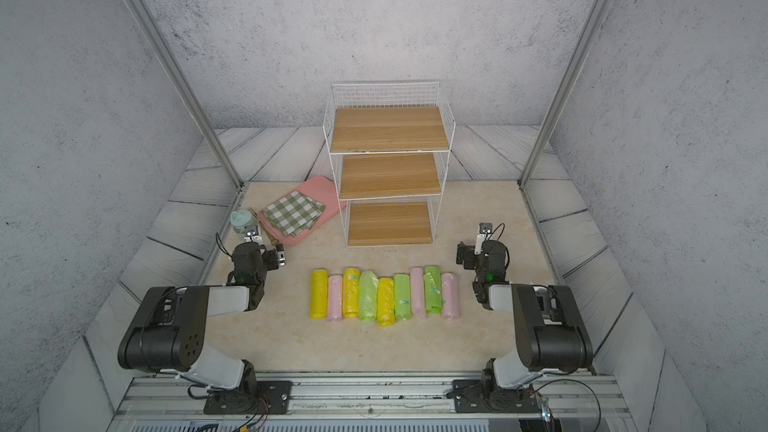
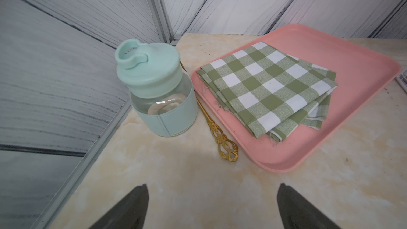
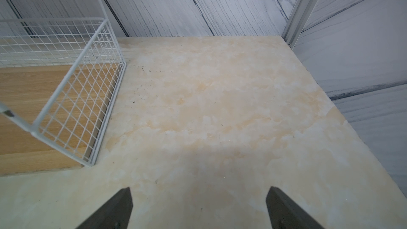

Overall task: Sort the rolls of trash bags by color and place them on the shelf
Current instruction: Pick up the roll of trash bags from the center of the board.

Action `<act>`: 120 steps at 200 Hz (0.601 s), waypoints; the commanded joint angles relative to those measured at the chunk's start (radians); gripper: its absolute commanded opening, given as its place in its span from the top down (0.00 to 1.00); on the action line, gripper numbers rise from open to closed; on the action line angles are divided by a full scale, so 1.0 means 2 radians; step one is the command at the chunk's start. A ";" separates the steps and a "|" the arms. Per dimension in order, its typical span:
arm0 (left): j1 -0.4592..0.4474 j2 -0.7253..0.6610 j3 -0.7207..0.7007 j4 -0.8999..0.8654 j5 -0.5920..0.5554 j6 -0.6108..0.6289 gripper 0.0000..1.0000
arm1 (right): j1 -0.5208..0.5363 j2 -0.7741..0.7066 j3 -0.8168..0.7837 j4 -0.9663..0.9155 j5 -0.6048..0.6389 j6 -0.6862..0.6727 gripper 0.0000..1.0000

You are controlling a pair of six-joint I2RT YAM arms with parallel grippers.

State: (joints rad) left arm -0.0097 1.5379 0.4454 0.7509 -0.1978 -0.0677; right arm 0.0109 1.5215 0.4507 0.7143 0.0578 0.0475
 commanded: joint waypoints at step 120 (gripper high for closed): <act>-0.009 -0.142 0.156 -0.313 0.052 0.019 0.03 | 0.007 -0.104 0.149 -0.318 -0.024 0.052 0.04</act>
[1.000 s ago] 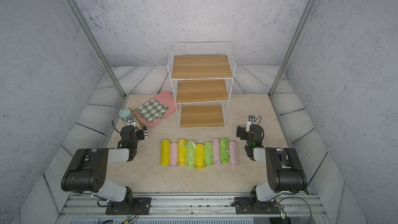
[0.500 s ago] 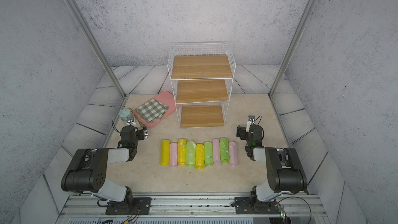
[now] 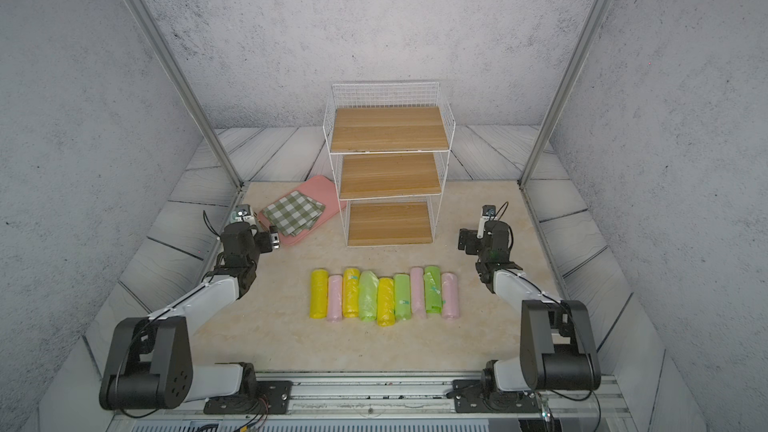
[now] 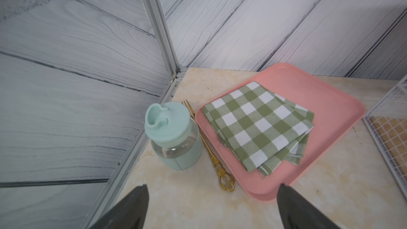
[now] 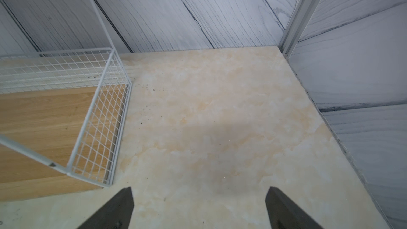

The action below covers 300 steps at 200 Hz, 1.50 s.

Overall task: Sort the rolls of trash bags by color and place them on the shelf
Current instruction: Pick up the roll of trash bags from the center of the board.

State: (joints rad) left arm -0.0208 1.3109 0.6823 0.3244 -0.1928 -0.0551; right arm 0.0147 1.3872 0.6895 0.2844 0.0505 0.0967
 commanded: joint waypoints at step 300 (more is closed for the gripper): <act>-0.223 -0.100 0.108 -0.346 0.279 0.101 0.03 | 0.042 -0.168 0.000 -0.514 -0.158 0.184 0.25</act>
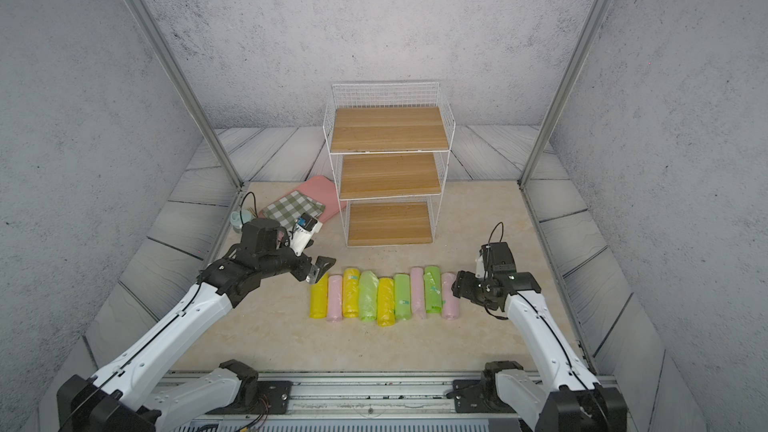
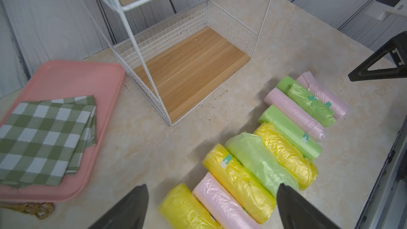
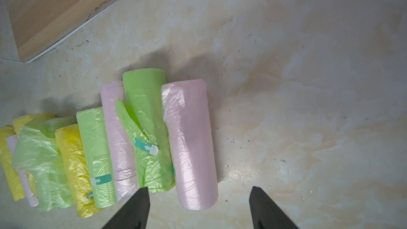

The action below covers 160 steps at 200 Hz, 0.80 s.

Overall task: Sort the rolls of trash bags by color and place them on the shelf
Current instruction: Pick up the roll of trash bags from the center of the board.

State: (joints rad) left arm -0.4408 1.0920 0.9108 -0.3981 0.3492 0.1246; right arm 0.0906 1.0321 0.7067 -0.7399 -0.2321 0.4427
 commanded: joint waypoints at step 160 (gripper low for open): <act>-0.058 0.062 -0.028 0.063 -0.014 0.024 0.03 | 0.044 0.108 -0.019 0.016 -0.016 0.009 0.33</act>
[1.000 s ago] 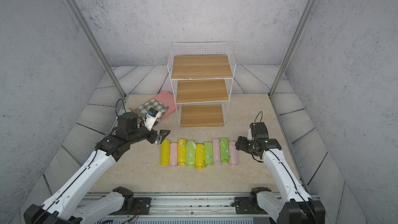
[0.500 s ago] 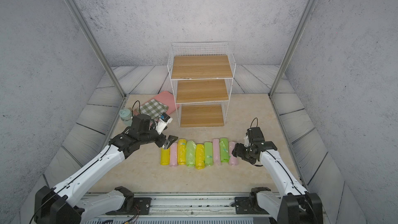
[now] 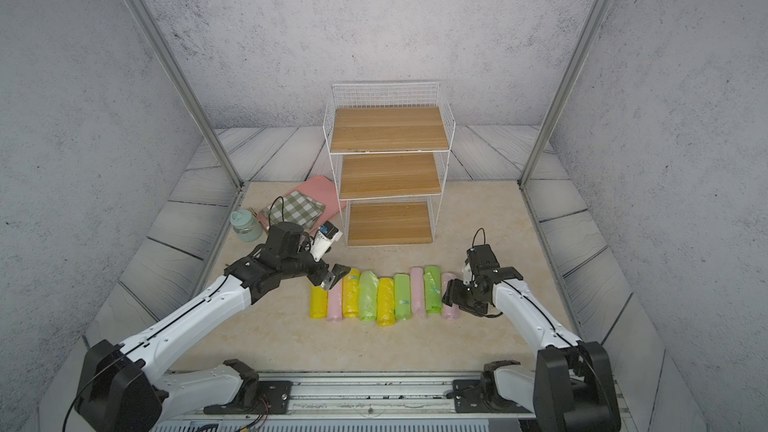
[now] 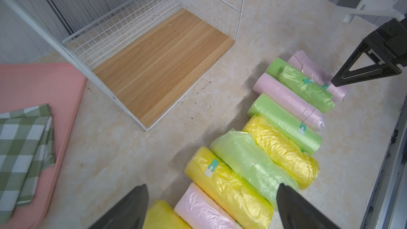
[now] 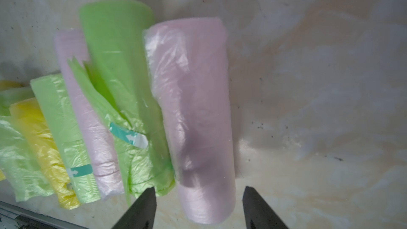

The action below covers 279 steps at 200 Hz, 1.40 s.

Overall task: Sort the rolls of trash bags by color and place them on the shelf
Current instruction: Pick up the roll of trash bags from the center of the board.

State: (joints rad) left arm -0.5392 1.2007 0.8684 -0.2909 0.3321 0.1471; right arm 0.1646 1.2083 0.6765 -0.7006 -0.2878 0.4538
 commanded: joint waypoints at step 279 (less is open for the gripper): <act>-0.025 -0.002 0.021 0.006 -0.058 0.010 0.03 | 0.012 -0.078 0.054 -0.006 0.008 -0.051 1.00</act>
State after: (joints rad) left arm -0.5858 1.2175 0.8658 -0.2607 0.2413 0.1650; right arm 0.1852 1.1030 0.7113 -0.7265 -0.2337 0.4133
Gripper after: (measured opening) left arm 0.972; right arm 0.372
